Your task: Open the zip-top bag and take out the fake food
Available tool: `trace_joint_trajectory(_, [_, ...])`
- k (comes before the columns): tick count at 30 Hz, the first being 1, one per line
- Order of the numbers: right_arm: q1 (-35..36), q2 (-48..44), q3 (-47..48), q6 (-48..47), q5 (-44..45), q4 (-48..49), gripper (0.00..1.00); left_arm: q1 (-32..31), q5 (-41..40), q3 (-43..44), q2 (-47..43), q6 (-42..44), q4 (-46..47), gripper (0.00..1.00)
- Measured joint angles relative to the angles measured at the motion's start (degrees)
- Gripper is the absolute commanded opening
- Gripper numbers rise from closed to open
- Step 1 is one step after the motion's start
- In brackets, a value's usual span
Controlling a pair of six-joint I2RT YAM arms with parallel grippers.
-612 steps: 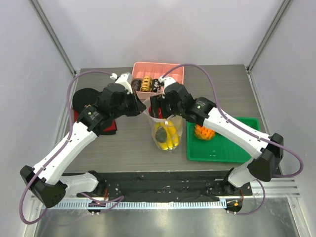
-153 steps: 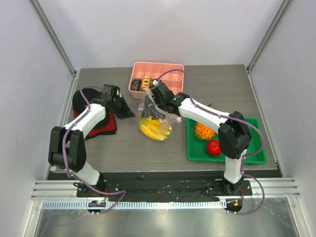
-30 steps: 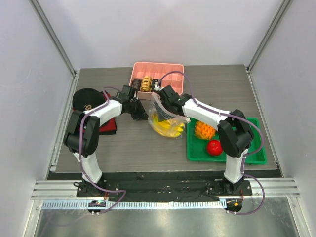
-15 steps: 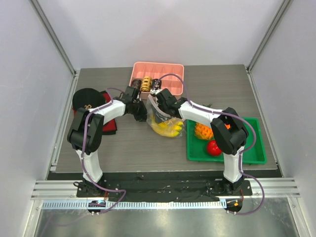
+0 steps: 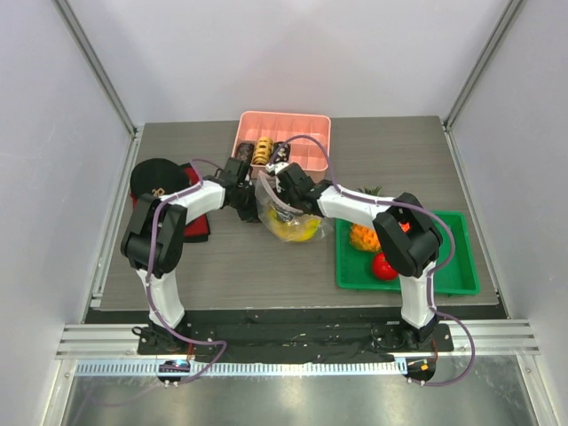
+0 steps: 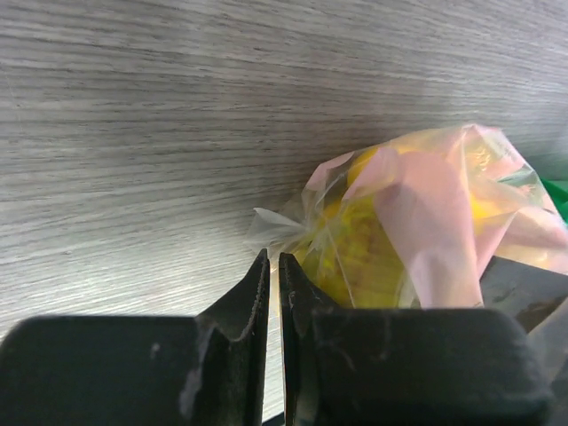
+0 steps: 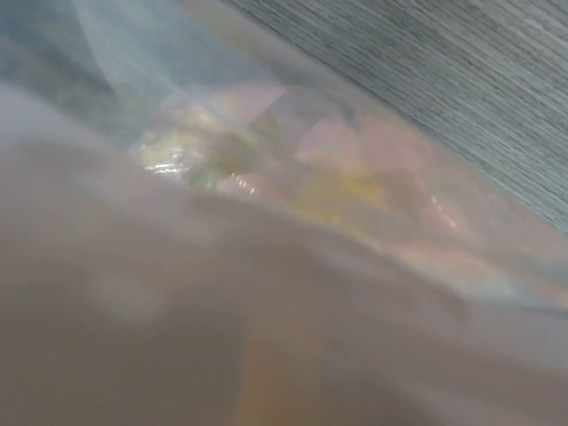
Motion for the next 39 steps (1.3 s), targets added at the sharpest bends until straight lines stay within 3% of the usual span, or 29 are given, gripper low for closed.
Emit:
trace_joint_trajectory(3, [0.11, -0.55, -0.83, -0.09, 0.42, 0.90, 0.16, 0.02, -0.04, -0.11, -0.24, 0.96, -0.39, 0.09])
trace_joint_trajectory(4, [0.22, -0.83, -1.11, 0.02, 0.63, 0.94, 0.05, 0.04, -0.02, -0.33, -0.59, 1.16, -0.50, 0.09])
trace_joint_trajectory(5, [0.26, -1.05, -1.22, 0.07, 0.70, 0.81, 0.01, 0.11, 0.02, -0.63, -1.16, 1.33, -0.70, 0.09])
trace_joint_trajectory(9, [0.50, -1.90, -1.25, 1.22, 0.48, -1.14, 0.01, 1.18, 1.31, -1.36, -3.61, 1.88, -1.27, 0.10])
trace_joint_trajectory(10, [0.52, -2.14, -1.16, 1.66, 0.20, -1.97, 0.02, 1.42, 1.66, -1.36, -3.82, 1.99, -1.22, 0.10])
trace_joint_trajectory(11, [0.52, -2.38, -0.94, 2.36, -0.04, -3.08, 0.20, 1.75, 2.14, -1.36, -3.98, 2.05, -1.16, 0.10])
trace_joint_trajectory(12, [0.52, -2.54, -0.72, 2.84, -0.15, -3.93, 0.25, 1.97, 2.47, -1.36, -3.98, 2.08, -1.16, 0.11])
trace_joint_trajectory(22, [0.61, -3.89, 1.81, 8.90, -0.68, -12.46, 0.44, 2.47, 5.18, -1.09, -3.54, 0.59, -0.55, 0.13])
trace_joint_trajectory(27, [0.61, -4.83, 3.48, 8.92, 0.96, -14.62, 0.48, 2.47, 2.45, -0.92, -4.98, 2.21, -4.50, 0.31])
trace_joint_trajectory(36, [0.22, -5.03, 5.44, 8.55, 2.03, -18.60, 0.52, 2.47, 1.86, -6.71, -16.00, 1.79, -7.80, 0.18])
trace_joint_trajectory(39, [0.02, -5.27, 5.05, 7.85, -0.83, -18.93, 0.44, 2.47, 3.08, -11.65, -16.44, -0.52, -6.69, 0.17])
